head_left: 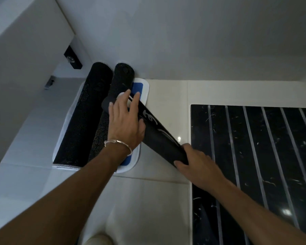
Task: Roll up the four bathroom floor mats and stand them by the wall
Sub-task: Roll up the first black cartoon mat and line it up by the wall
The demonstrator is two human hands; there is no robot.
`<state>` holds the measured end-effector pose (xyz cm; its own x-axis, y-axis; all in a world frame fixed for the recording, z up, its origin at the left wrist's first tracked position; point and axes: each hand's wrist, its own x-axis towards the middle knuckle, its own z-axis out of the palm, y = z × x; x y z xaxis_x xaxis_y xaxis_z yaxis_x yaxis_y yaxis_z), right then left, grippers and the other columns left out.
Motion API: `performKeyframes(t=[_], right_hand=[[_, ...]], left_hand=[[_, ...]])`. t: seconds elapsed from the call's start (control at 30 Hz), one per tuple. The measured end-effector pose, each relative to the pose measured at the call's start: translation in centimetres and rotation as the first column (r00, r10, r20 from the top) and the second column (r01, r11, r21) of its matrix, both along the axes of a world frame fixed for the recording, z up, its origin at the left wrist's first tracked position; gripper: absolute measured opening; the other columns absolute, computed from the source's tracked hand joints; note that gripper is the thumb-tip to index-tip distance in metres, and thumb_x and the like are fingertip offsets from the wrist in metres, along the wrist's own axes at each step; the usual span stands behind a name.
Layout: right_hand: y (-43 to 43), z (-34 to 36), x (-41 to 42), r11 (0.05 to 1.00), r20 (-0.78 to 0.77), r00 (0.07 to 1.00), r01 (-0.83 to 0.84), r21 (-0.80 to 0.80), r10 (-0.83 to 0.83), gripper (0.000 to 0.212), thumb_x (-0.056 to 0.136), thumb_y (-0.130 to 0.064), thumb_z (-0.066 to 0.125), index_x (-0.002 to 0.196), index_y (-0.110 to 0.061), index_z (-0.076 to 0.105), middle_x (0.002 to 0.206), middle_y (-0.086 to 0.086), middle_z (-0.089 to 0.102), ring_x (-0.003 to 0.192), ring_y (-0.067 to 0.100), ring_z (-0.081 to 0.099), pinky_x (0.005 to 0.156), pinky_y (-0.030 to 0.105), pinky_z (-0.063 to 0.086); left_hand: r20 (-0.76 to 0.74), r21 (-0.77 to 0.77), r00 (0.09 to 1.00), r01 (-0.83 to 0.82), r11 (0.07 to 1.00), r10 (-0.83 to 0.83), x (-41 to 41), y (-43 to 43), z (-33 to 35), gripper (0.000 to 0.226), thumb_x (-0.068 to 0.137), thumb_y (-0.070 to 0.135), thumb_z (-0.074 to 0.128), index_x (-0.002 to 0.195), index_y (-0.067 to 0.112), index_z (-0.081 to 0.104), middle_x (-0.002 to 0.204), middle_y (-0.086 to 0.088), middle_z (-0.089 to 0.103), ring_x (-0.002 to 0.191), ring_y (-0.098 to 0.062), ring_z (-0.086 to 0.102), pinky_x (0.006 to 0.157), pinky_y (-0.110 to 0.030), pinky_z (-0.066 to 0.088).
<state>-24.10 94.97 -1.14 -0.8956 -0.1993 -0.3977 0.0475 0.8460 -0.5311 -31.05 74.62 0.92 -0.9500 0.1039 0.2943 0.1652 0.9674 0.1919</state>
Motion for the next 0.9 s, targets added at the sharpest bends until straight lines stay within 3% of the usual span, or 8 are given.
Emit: performKeyframes(t=[0.1,0.23,0.4,0.57,0.63,0.73,0.8,0.9], right_hand=[[-0.6,-0.4,0.9,0.995,0.04,0.997,0.062,-0.084,-0.059,0.026,0.093,-0.04,0.051,0.109,-0.021,0.045,0.094,-0.002,0.061,0.077,0.015,0.061,0.065,0.031,0.052],[-1.3,-0.5,1.4,0.985,0.084,0.994,0.085,-0.15,-0.072,0.027,0.093,-0.042,0.051,0.11,-0.022,0.045,0.092,-0.002,0.062,0.079,0.016,0.062,0.07,0.036,0.054],[-2.6,-1.2,2.5,0.892,0.259,0.931,0.333,-0.305,-0.259,0.025,0.091,-0.046,0.054,0.104,-0.024,0.049,0.092,-0.002,0.062,0.081,0.013,0.063,0.073,0.037,0.056],[-4.3,-2.0,0.5,0.771,0.309,0.871,0.484,-0.413,-0.381,0.032,0.094,-0.044,0.052,0.112,-0.019,0.052,0.095,-0.005,0.059,0.081,0.003,0.057,0.057,0.018,0.043],[-4.9,-2.1,-1.0,0.765,0.294,0.883,0.465,-0.445,-0.365,0.03,0.095,-0.044,0.05,0.112,-0.019,0.052,0.096,-0.005,0.059,0.081,0.002,0.056,0.056,0.016,0.04],[-6.0,-2.2,-2.8,0.745,0.297,0.895,0.442,-0.5,-0.332,0.026,0.097,-0.044,0.045,0.112,-0.023,0.049,0.094,-0.008,0.058,0.079,-0.002,0.054,0.055,0.013,0.038],[-6.7,-2.2,-3.6,0.723,0.322,0.896,0.439,-0.534,-0.306,0.023,0.099,-0.042,0.04,0.116,-0.028,0.047,0.098,-0.009,0.058,0.083,-0.002,0.054,0.062,0.013,0.041],[-7.8,-2.4,-5.1,0.672,0.368,0.887,0.454,-0.586,-0.278,0.025,0.099,-0.028,0.039,0.121,-0.032,0.05,0.111,-0.001,0.063,0.097,0.013,0.061,0.087,0.03,0.05]], left_hand=[[0.027,0.252,0.994,-0.108,0.962,0.105,1.1,1.3,-1.2,0.072,0.077,0.019,0.059,0.141,-0.004,0.035,0.139,-0.029,0.038,0.125,-0.045,0.04,0.107,-0.05,0.032],[0.129,0.49,0.978,-0.208,0.847,0.166,1.8,2.3,-2.0,0.075,0.081,0.007,0.068,0.143,-0.005,0.028,0.143,-0.028,0.03,0.132,-0.041,0.032,0.114,-0.046,0.025],[0.216,0.497,0.976,-0.087,0.864,-0.026,2.4,1.0,-2.6,0.07,0.083,0.006,0.067,0.142,-0.004,0.031,0.144,-0.025,0.034,0.135,-0.033,0.033,0.109,-0.011,0.014],[0.684,0.496,0.728,-0.431,0.754,-0.034,3.9,1.9,-4.0,0.059,0.096,0.035,0.051,0.148,0.025,0.026,0.128,-0.007,0.056,0.123,-0.023,0.051,0.104,-0.026,0.036],[0.72,0.528,0.689,-0.474,0.705,-0.077,3.9,2.2,-4.7,0.055,0.097,0.039,0.047,0.147,0.034,0.026,0.113,-0.005,0.061,0.111,-0.024,0.058,0.098,-0.041,0.047],[0.713,0.605,0.69,-0.519,0.604,-0.122,3.3,2.3,-5.0,0.054,0.098,0.036,0.044,0.146,0.042,0.022,0.117,-0.003,0.06,0.109,-0.024,0.059,0.095,-0.049,0.048],[0.7,0.634,0.705,-0.541,0.553,-0.113,2.4,1.9,-4.9,0.056,0.098,0.027,0.044,0.147,0.04,0.02,0.126,-0.007,0.058,0.112,-0.024,0.058,0.099,-0.047,0.046],[0.679,0.622,0.728,-0.497,0.606,-0.1,1.5,0.6,-4.7,0.058,0.099,0.018,0.042,0.15,0.029,0.018,0.136,-0.009,0.053,0.119,-0.022,0.054,0.106,-0.033,0.039]])
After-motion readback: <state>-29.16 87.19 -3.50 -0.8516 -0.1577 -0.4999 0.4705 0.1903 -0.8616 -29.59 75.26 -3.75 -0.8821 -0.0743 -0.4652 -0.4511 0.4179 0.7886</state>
